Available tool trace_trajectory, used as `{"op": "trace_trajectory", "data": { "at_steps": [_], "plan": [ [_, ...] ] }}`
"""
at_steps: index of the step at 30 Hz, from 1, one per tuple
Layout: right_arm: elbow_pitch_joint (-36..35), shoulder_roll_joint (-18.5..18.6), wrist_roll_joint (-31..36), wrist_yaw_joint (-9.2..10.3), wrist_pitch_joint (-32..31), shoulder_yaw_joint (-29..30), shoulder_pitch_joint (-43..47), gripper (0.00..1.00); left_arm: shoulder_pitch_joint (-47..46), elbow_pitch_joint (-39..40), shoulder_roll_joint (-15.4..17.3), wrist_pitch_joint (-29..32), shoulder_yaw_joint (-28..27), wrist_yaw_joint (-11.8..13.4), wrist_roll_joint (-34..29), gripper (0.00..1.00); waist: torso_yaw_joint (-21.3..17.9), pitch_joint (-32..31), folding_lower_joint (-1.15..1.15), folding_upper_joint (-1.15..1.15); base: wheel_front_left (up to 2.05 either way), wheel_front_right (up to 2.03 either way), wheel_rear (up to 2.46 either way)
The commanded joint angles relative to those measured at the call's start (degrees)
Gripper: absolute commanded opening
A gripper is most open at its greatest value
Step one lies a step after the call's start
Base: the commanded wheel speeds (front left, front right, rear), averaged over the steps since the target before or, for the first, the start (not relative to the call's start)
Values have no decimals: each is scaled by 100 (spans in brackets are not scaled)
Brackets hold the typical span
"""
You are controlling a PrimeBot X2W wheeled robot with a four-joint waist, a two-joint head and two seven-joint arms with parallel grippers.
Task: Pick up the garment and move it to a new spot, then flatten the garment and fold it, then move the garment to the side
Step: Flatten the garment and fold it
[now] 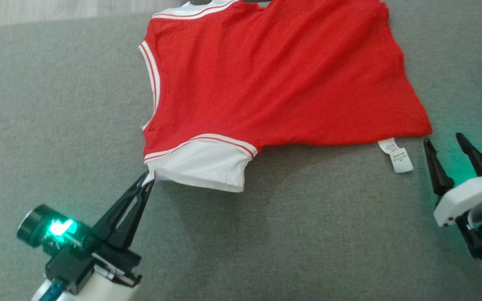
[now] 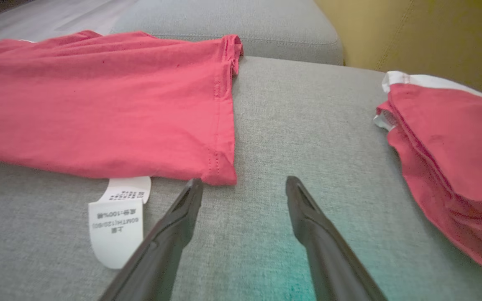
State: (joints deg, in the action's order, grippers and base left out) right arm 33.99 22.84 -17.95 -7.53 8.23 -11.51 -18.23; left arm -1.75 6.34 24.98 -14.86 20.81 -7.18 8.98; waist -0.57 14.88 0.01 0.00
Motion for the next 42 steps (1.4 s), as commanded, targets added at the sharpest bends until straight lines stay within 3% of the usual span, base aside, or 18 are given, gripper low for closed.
{"op": "trace_trajectory", "data": {
  "at_steps": [1, 7, 11, 15, 17, 18, 27, 33, 42],
  "plan": [
    [-77, 177, -50, 4, -23, -143, -54, 100, -251, 182, 92, -14, -266, -26, -43, 0, 70, 67, -1, 0, 0, 0, 0],
    [331, 408, -409, 4, -80, -791, -417, 100, -529, 175, 65, -14, -163, -29, -91, 0, 197, 212, -1, 0, 0, 0, 0],
    [558, 471, -589, 4, 37, -1014, -610, 87, -618, 157, 51, -14, -120, -30, -96, 0, 220, 269, -1, 0, 0, 0, 0],
    [762, 480, -742, 4, 117, -1227, -755, 40, -662, 131, 64, -14, -81, -30, -87, 0, 230, 289, -1, 0, 0, 0, 0],
    [848, 483, -816, 4, 156, -1328, -814, 3, -678, 117, 73, -14, -80, -30, -87, 0, 226, 286, -1, 0, 0, 0, 0],
    [888, 484, -855, 4, 175, -1379, -839, 0, -683, 110, 77, -14, -83, -30, -86, 0, 220, 278, -1, 0, 0, 0, 0],
    [766, 732, -1446, 4, 358, -1640, -630, 0, -530, 111, 147, -14, -102, -30, -108, 0, 83, -43, -1, 0, 0, 0, 0],
    [-26, 1355, -1898, 4, 222, -1706, 57, 0, 45, 215, 264, -14, -190, -30, -47, 0, -116, -322, -1, 0, 0, 0, 0],
    [-1476, 2078, -2143, 4, -363, -1093, 1472, 0, 984, 598, 400, -14, -28, -30, 129, 0, -277, -547, -1, 0, 0, 0, 0]
  ]
}}
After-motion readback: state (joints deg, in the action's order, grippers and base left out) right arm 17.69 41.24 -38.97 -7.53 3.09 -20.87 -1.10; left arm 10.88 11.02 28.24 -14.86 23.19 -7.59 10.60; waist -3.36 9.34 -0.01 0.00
